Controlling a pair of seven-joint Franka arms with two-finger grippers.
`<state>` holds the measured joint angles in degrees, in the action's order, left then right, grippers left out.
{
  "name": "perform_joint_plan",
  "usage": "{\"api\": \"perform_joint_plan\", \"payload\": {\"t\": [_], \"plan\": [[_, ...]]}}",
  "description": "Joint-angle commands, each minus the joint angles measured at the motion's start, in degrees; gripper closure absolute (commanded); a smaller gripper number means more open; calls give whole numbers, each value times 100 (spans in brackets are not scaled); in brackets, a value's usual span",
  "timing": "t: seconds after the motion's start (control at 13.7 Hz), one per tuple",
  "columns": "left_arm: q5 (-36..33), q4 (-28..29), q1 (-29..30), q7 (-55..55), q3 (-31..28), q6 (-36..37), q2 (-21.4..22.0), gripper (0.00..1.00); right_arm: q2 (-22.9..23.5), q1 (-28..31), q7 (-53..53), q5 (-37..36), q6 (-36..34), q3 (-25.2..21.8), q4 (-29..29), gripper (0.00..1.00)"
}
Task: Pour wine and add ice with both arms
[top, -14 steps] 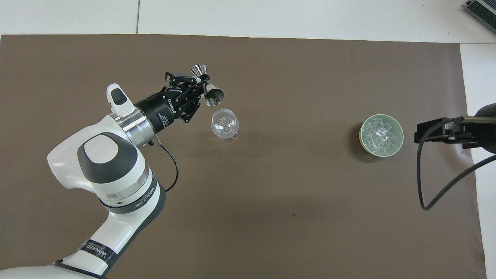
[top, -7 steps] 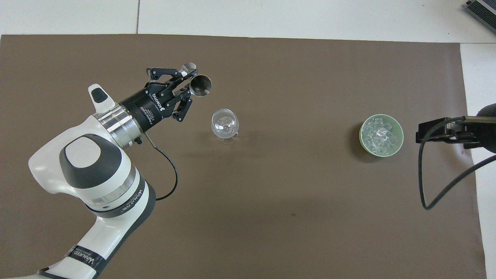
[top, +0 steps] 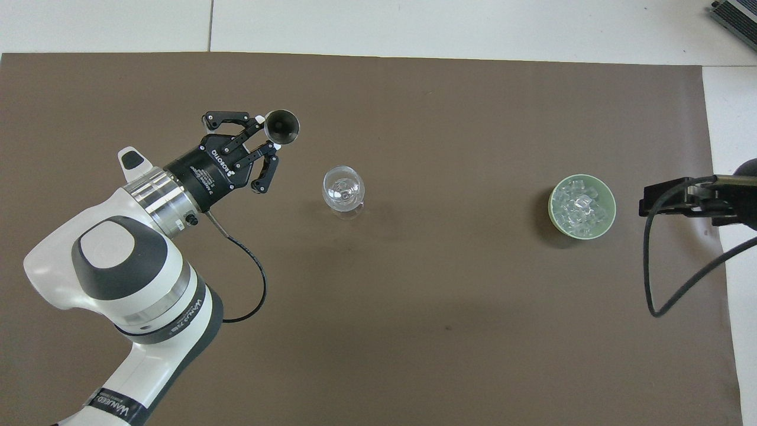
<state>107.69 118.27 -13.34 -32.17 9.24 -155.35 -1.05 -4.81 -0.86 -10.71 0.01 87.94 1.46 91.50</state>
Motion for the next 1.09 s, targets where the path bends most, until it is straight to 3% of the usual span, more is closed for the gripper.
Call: {"api": "perform_joint_plan", "payload": {"t": [0.0, 0.29, 0.58, 1.02], "plan": [[-2, 398, 182, -482, 7, 180, 324, 100, -143, 112, -1, -10, 494, 3, 368, 0], [-151, 775, 551, -781, -2, 784, 579, 100, -38, 244, 17, 8, 1093, 3, 605, 0], [-1144, 917, 1122, -1914, -2, 1585, 685, 100, -91, 183, -1, -1, 2234, -6, 1438, 0], [-2286, 1014, 2326, -2329, -10, 3262, 755, 100, 769, 367, 421, -36, 3035, -15, 1625, 0]]}}
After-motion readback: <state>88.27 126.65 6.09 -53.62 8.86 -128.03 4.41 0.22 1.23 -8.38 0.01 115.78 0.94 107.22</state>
